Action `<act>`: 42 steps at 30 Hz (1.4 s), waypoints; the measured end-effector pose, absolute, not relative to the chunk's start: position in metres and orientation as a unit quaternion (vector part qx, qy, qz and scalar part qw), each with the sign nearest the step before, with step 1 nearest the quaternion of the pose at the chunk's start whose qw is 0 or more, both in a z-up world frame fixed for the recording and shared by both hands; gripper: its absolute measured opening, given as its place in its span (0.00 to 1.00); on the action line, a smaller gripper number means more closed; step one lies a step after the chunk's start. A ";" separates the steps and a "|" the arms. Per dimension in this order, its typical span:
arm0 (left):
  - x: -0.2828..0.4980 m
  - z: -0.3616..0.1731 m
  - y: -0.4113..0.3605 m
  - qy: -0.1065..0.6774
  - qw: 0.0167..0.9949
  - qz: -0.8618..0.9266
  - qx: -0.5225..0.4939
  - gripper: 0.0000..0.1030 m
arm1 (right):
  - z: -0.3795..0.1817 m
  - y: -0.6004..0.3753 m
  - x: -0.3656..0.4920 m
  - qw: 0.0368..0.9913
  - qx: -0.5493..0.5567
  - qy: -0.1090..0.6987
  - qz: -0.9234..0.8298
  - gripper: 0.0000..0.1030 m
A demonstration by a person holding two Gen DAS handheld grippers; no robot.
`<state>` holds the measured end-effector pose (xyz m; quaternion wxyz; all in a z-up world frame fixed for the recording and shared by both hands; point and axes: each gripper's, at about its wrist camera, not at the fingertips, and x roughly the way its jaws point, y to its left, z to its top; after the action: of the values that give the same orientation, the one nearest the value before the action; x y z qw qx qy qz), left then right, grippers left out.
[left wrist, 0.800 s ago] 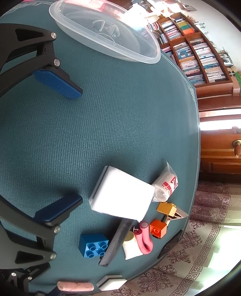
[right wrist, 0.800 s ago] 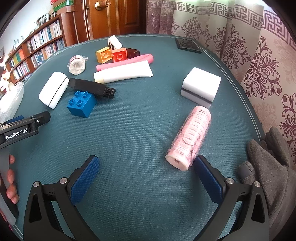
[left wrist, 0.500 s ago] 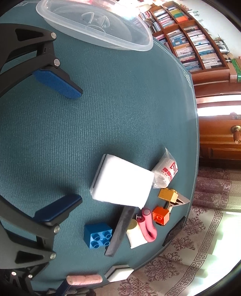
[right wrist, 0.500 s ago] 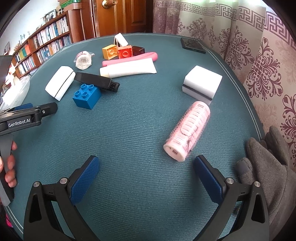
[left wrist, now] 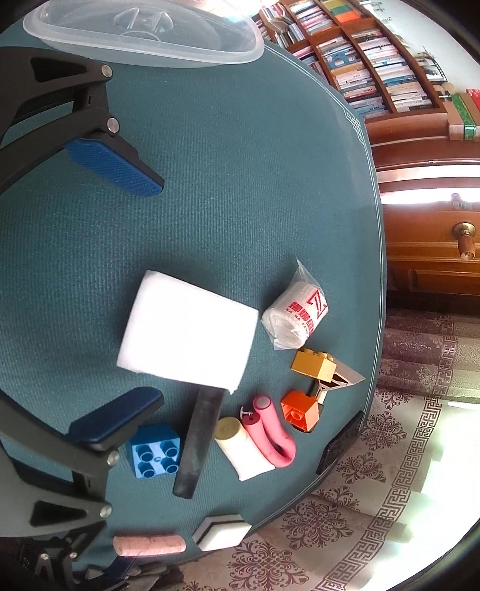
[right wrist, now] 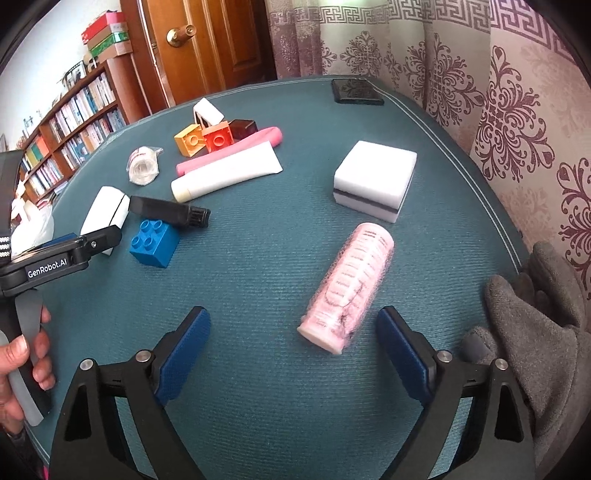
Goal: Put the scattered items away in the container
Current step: 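Grasp the white sponge with the left tool while the right tool grasps the pink roller, then carry both items over the clear bowl and open both tools to drop them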
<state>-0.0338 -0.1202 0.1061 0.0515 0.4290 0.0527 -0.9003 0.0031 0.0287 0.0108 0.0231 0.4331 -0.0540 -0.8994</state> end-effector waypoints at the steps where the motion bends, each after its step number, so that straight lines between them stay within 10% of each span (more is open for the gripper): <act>1: -0.036 0.107 -0.120 0.052 0.049 -0.901 0.429 1.00 | 0.011 0.030 0.001 0.020 0.431 -0.058 -0.900 0.86; 8: -0.050 0.105 -0.122 0.052 0.036 -0.900 0.431 0.95 | 0.014 0.039 -0.009 -0.007 0.422 -0.058 -0.905 0.62; 15: -0.047 0.106 -0.124 0.042 0.035 -0.907 0.417 0.64 | 0.014 0.046 -0.010 -0.035 0.415 -0.053 -0.907 0.30; 19: -0.044 0.108 -0.130 0.059 0.022 -0.909 0.411 0.52 | 0.014 0.049 -0.009 -0.036 0.414 -0.065 -0.907 0.30; 42: 0.013 0.152 -0.202 0.111 0.067 -0.927 0.352 0.52 | 0.048 -0.037 -0.007 0.076 0.386 -0.082 -0.916 0.30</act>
<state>0.0128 -0.2019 0.1518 0.0674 0.3519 0.1112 -0.9270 -0.0075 -0.0374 0.0479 0.0760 0.3862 -0.0819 -0.9156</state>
